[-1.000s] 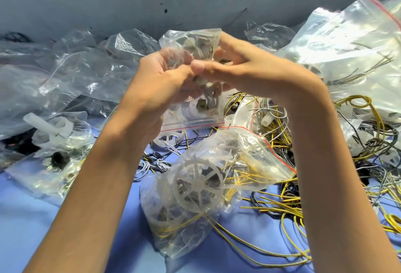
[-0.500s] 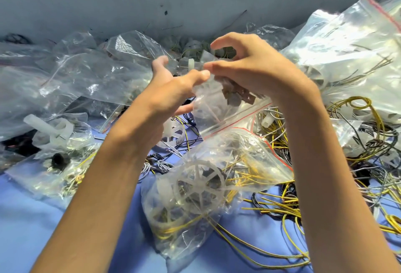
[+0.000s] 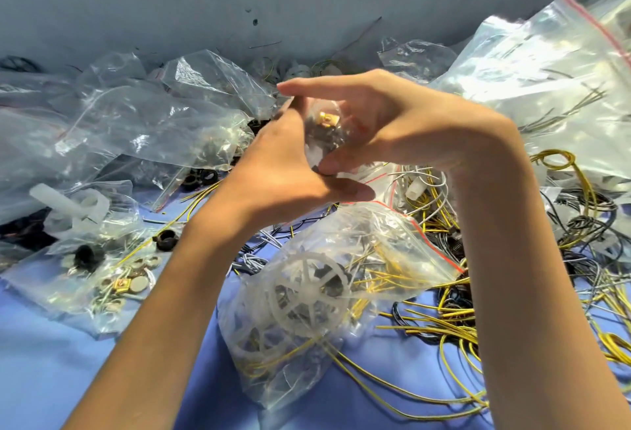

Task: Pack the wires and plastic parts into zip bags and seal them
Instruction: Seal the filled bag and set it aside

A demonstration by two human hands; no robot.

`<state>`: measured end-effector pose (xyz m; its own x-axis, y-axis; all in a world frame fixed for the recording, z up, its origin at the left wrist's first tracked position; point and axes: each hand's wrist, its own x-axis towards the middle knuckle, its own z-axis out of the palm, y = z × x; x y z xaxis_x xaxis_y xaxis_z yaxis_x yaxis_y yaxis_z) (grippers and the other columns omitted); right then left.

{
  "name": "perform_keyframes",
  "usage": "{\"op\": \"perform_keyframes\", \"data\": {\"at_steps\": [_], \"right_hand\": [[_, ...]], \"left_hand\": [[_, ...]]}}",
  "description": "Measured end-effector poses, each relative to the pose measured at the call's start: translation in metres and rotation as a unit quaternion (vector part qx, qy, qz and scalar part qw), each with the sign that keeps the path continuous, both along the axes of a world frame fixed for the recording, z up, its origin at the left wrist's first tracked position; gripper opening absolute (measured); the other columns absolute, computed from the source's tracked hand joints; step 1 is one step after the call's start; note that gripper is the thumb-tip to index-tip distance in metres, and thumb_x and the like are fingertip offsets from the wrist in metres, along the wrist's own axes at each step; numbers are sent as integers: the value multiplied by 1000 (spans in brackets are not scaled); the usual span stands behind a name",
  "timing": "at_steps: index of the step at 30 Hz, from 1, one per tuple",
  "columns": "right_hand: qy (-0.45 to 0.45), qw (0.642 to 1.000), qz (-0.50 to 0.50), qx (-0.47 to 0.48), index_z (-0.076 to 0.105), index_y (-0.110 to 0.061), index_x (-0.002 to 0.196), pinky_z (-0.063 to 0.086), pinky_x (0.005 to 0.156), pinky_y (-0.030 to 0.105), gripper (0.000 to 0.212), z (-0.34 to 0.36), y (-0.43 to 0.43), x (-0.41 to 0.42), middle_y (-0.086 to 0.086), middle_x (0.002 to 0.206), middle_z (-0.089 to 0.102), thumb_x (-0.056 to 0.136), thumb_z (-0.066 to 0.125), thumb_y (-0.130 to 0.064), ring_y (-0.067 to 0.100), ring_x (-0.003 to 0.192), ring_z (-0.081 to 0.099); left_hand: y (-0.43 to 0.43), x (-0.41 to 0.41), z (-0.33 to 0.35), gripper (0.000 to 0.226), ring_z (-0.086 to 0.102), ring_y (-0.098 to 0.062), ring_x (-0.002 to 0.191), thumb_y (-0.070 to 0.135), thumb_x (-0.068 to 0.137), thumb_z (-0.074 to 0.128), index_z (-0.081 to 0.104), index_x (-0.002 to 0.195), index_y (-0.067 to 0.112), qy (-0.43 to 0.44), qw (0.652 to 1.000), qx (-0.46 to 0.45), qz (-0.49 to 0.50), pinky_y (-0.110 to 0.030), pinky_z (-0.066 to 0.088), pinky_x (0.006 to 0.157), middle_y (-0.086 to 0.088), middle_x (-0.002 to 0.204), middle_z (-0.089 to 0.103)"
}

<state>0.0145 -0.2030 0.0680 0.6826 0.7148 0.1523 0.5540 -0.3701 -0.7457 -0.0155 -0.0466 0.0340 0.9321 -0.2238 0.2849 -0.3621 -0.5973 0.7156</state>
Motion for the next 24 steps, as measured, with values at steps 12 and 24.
{"op": "perform_keyframes", "data": {"at_steps": [12, 24], "right_hand": [[-79, 994, -55, 53, 55, -20, 129, 50, 80, 46, 57, 6, 10, -5, 11, 94, 59, 75, 73, -19, 31, 76, 56], [-113, 988, -72, 83, 65, -21, 114, 50, 93, 41, 43, 6, 10, -3, 4, 111, 67, 75, 74, -4, 30, 102, 61]], "left_hand": [[4, 1, 2, 62, 70, -14, 91, 50, 46, 78, 65, 99, 21, -4, 989, -129, 66, -41, 55, 87, 5, 93, 74], [5, -3, 4, 9, 72, -15, 77, 27, 85, 68, 71, 80, 20, 116, 980, -163, 17, -28, 56, 73, -1, 83, 75]]}}
